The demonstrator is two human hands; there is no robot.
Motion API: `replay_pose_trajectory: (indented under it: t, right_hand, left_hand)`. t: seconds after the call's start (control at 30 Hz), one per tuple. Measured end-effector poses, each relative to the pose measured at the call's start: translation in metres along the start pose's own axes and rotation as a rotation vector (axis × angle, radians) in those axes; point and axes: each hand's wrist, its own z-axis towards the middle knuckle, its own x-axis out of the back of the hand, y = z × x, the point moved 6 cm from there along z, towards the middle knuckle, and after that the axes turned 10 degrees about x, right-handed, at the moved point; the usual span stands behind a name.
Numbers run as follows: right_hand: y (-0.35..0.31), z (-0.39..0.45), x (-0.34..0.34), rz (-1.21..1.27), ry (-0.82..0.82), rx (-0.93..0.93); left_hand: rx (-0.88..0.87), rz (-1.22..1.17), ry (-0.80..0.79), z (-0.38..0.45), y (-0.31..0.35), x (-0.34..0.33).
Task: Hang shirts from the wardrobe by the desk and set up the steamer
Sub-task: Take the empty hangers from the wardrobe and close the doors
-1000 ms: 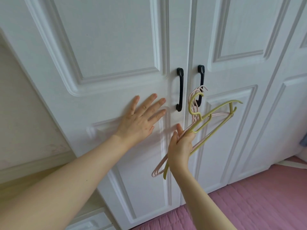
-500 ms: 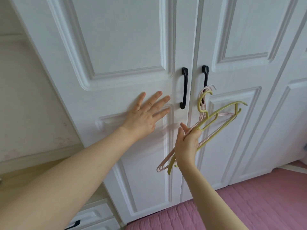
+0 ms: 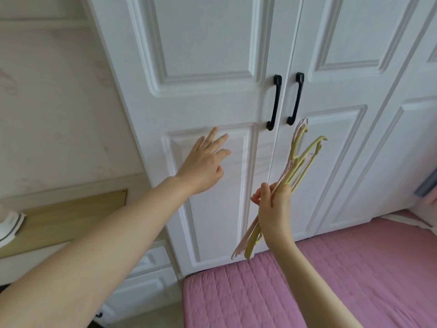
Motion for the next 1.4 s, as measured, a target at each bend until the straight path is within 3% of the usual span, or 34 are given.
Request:
replay_pose_trajectory:
  t: [0.2, 0.33, 0.57, 0.77, 0.97, 1.07, 1.23, 1.4]
  right_hand:
    - [-0.016, -0.054, -0.005, 0.109, -0.139, -0.033]
    - [-0.027, -0.095, -0.017, 0.247, -0.268, -0.102]
    - [-0.042, -0.174, -0.047, 0.276, -0.413, -0.155]
    - [-0.058, -0.244, -0.087, 0.358, -0.523, -0.279]
    - [-0.069, -0.301, -0.132, 0.450, -0.673, -0.422]
    - [-0.074, -0.322, -0.158, 0.432, -0.795, -0.440]
    - [-0.085, -0.358, -0.201, 0.424, -0.954, -0.491]
    - [-0.082, -0.396, -0.236, 0.445, -1.102, -0.599]
  left_hand:
    - [0.117, -0.347, -0.075, -0.086, -0.017, -0.022]
    - [0.360, -0.624, -0.094, -0.143, -0.036, -0.035]
    - [0.722, -0.973, -0.165, -0.243, -0.062, -0.045]
    - [0.906, -1.140, -0.195, -0.315, -0.098, -0.044]
    - [1.242, -1.729, -0.234, -0.370, -0.132, -0.040]
    - [1.389, -1.975, -0.175, -0.393, -0.157, -0.035]
    - [1.524, -2.070, -0.075, -0.437, -0.205, -0.022]
    - [1.507, -2.161, 0.079, -0.478, -0.253, -0.009]
